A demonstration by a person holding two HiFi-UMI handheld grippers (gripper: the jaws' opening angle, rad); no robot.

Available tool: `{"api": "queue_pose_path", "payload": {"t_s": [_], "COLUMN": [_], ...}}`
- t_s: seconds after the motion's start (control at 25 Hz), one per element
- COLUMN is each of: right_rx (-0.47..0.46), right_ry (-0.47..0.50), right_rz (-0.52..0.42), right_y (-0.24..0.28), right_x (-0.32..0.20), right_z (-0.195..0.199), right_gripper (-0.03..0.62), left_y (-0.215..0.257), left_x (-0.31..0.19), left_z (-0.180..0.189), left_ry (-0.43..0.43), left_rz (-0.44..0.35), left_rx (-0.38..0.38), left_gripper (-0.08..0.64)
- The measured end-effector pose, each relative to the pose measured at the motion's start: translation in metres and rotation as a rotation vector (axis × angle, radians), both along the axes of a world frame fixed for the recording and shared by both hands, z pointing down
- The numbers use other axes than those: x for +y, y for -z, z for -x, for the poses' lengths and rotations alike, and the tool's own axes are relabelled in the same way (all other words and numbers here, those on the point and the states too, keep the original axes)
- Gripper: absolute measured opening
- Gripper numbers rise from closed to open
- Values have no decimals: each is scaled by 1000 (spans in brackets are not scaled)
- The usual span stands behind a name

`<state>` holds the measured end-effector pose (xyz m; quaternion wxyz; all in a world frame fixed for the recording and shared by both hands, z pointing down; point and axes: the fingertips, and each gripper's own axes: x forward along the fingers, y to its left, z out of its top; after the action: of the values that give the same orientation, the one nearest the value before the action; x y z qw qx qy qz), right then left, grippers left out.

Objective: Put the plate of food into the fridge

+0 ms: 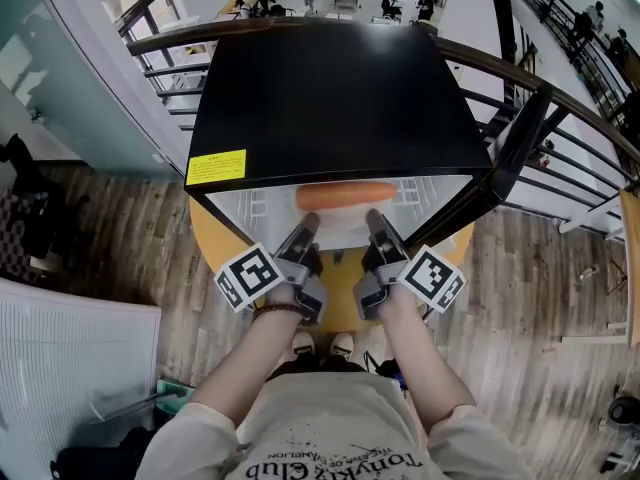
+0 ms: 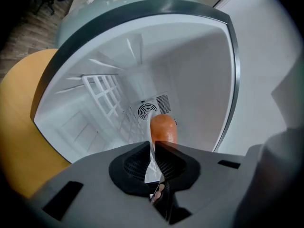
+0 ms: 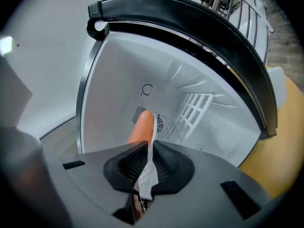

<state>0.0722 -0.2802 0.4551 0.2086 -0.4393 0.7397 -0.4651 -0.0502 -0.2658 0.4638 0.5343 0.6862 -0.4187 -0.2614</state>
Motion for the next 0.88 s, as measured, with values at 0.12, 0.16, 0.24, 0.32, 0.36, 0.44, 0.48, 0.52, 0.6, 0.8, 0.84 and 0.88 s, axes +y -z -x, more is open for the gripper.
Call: {"api": "queue_pose_path", "payload": {"t_s": [0.12, 0.16, 0.24, 0.32, 0.36, 0.44, 0.48, 0.52, 0.6, 0.8, 0.84, 0.88], "right_rx": [2, 1, 2, 7, 11, 23, 31, 40, 59, 103, 108, 113], "right_ry": [-7, -11, -18, -25, -28, -31, -32, -32, -31, -25, -25, -25], "right_rz": [2, 6, 12, 13, 13, 16, 17, 18, 18, 26, 28, 30], "right_y": [0, -2, -5, -7, -8, -11, -12, -13, -16, -23, -25, -27], "right_x": [-10, -14, -20, -25, -28, -33, -36, -38, -42, -49, -50, -50], "right_z": [0, 0, 0, 0, 0, 1, 2, 3, 4, 5, 5, 4], "right_gripper": [51, 51, 51, 51, 51, 51, 51, 51, 51, 55, 57, 57], "left_y": [-1, -2, -5, -8, -9, -12, -14, -15, -18, -26, -27, -28], "left_x": [-10, -13, -19, -25, -28, -33, -35, -36, -40, -45, -46, -46], "left_z": [1, 1, 1, 1, 1, 2, 3, 4, 4, 5, 5, 4], "left_ry": [13, 17, 25, 33, 37, 47, 52, 57, 64, 67, 66, 65], "left_rz": [4, 8, 13, 18, 20, 27, 30, 34, 41, 64, 68, 70], "left_rx": [0, 0, -2, -5, -7, -12, -15, -17, -24, -42, -45, -47], "left_gripper": [48, 48, 48, 48, 48, 49, 48, 49, 49, 49, 49, 49]}}
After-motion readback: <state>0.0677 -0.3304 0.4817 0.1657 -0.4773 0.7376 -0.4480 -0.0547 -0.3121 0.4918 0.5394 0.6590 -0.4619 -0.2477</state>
